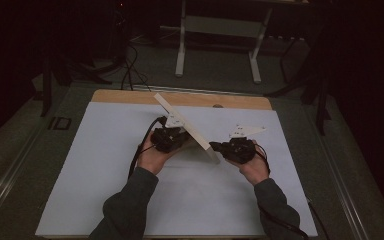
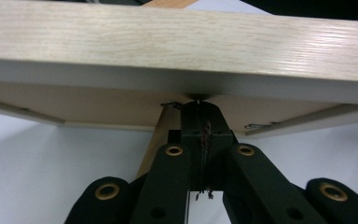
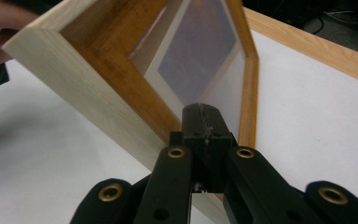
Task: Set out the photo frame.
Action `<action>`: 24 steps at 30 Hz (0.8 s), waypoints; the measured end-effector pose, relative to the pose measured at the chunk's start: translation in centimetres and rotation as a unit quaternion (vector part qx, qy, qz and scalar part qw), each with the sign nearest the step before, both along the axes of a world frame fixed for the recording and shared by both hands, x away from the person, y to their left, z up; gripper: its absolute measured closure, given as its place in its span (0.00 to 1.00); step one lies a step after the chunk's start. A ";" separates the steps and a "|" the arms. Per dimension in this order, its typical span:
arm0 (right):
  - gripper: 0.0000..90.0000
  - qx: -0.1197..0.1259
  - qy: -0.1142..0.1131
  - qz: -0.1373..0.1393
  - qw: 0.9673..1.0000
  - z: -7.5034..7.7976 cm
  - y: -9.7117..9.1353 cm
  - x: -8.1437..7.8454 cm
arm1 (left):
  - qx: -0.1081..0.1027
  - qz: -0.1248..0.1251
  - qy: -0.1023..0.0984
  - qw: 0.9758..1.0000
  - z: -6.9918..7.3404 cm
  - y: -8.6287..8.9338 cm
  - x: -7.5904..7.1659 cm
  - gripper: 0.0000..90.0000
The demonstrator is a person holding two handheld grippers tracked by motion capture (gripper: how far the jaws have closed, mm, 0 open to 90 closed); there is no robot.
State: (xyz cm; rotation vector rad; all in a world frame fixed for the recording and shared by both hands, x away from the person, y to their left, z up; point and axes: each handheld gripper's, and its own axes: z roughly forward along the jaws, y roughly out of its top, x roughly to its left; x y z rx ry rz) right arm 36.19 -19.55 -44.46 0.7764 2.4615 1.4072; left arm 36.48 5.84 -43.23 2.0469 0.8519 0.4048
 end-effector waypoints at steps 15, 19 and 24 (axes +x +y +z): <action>1.00 -0.020 -0.011 0.033 0.999 0.3 1.4 -0.8 | -0.012 -0.015 0.005 1.000 -0.3 0.5 0.6 1.00; 1.00 -0.027 -0.015 0.037 0.999 0.3 1.7 -1.0 | -0.035 -0.030 0.018 0.999 -0.5 1.0 1.1 1.00; 1.00 -0.030 -0.017 0.038 0.999 0.4 1.8 -1.1 | -0.035 -0.035 0.016 0.999 -0.5 1.1 1.1 1.00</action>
